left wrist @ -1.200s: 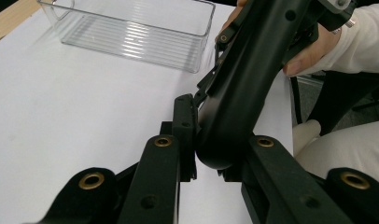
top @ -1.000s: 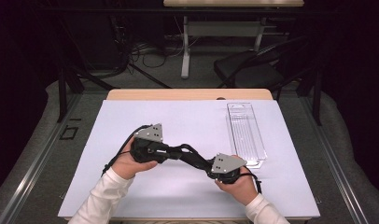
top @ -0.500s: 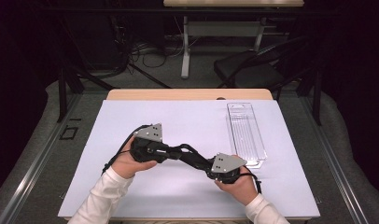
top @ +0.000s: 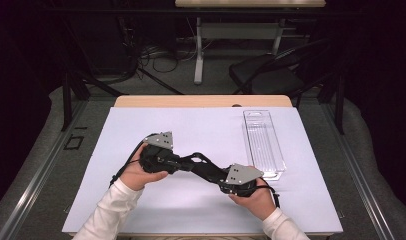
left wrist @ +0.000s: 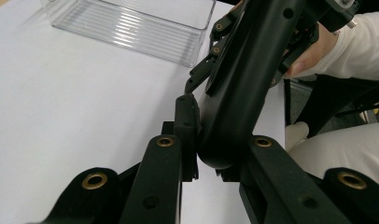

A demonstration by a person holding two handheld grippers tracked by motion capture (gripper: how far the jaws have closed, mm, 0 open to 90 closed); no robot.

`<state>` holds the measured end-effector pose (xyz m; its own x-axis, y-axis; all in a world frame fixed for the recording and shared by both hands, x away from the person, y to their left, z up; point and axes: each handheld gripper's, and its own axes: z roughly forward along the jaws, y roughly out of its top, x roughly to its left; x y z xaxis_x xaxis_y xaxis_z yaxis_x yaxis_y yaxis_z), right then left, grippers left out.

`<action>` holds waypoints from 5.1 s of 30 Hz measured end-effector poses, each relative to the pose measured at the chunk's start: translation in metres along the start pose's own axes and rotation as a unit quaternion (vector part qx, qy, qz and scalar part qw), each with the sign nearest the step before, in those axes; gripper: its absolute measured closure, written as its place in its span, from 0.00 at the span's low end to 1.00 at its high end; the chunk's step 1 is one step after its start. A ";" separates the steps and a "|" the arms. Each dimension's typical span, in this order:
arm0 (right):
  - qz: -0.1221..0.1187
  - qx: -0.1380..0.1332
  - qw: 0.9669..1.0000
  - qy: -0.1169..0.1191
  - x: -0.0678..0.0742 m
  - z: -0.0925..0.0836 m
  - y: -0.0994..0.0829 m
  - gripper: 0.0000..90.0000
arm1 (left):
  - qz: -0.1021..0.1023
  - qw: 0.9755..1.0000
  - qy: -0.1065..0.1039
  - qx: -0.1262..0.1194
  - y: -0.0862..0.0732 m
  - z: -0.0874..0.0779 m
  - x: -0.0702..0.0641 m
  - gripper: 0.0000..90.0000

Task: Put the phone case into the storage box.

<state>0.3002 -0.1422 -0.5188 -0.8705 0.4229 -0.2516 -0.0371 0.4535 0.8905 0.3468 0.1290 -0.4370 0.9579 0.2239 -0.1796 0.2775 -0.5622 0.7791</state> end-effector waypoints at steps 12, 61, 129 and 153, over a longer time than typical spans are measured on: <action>0.011 0.003 1.000 -0.001 0.001 0.002 0.001 0.65 | -0.042 0.999 -0.006 -0.002 -0.001 0.000 0.002 0.91; 0.032 0.035 0.997 -0.068 -0.010 -0.003 0.026 0.46 | -0.186 0.974 -0.014 0.130 0.030 0.001 0.046 0.91; 0.016 0.109 0.992 -0.063 -0.043 0.003 0.082 0.60 | -0.164 0.953 0.005 0.254 0.073 0.021 0.054 0.91; 0.000 0.128 0.989 -0.072 -0.049 0.008 0.088 0.65 | -0.166 0.944 0.010 0.284 0.072 0.039 0.056 0.91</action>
<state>0.3430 -0.1169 -0.4309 -0.7912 0.5211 -0.3200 0.1033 0.6296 0.7700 0.4229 0.0698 -0.4141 0.8114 0.4744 -0.3416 0.5620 -0.7938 0.2325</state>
